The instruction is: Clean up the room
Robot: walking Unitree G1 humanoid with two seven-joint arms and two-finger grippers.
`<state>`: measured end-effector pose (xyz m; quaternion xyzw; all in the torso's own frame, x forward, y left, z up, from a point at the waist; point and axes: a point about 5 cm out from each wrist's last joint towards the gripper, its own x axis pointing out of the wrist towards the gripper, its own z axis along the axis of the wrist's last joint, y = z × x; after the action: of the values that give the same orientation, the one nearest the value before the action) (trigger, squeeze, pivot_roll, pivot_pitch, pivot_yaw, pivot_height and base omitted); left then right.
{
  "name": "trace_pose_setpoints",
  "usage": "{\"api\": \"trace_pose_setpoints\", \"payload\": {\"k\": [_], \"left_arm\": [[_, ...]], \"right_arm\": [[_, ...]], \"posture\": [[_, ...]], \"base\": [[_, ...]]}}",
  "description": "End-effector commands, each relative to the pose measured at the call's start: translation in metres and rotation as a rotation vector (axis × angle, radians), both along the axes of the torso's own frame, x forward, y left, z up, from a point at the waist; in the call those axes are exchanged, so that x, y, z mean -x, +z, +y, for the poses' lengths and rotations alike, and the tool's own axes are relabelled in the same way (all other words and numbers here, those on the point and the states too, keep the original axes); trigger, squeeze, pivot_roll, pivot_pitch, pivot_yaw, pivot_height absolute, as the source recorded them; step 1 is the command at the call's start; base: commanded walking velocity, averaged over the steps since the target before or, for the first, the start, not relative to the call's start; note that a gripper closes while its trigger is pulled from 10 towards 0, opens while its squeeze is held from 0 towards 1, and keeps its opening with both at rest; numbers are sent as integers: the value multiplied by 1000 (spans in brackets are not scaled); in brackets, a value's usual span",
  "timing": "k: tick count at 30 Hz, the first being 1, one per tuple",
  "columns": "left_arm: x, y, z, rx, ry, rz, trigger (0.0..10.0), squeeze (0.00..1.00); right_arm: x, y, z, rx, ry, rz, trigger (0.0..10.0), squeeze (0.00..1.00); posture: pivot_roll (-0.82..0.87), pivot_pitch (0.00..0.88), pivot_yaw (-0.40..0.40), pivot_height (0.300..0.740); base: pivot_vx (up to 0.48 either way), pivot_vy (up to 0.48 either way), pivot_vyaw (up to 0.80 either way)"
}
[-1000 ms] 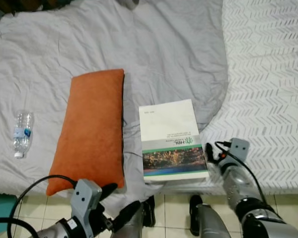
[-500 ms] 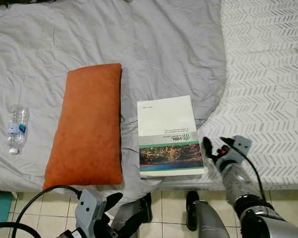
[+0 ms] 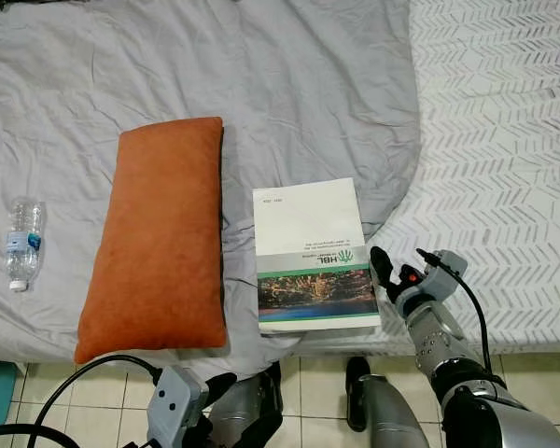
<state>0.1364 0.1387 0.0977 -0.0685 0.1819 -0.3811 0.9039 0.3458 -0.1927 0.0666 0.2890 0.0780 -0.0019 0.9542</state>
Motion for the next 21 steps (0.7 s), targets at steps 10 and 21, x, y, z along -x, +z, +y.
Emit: {"api": "trace_pose_setpoints", "payload": {"k": [10, 21], "left_arm": [[12, -12, -3, -41, -25, 41, 10000, 0], [-31, -39, 9, -228, 187, -245, 10000, 0]], "right_arm": [[7, -14, 24, -87, 116, 46, 10000, 0], [11, -24, 47, -132, 183, 108, 10000, 0]], "posture": [[213, 524, 164, 740], [170, 559, 115, 740]], "base": [[0, 0, 0], [0, 0, 0]]}}
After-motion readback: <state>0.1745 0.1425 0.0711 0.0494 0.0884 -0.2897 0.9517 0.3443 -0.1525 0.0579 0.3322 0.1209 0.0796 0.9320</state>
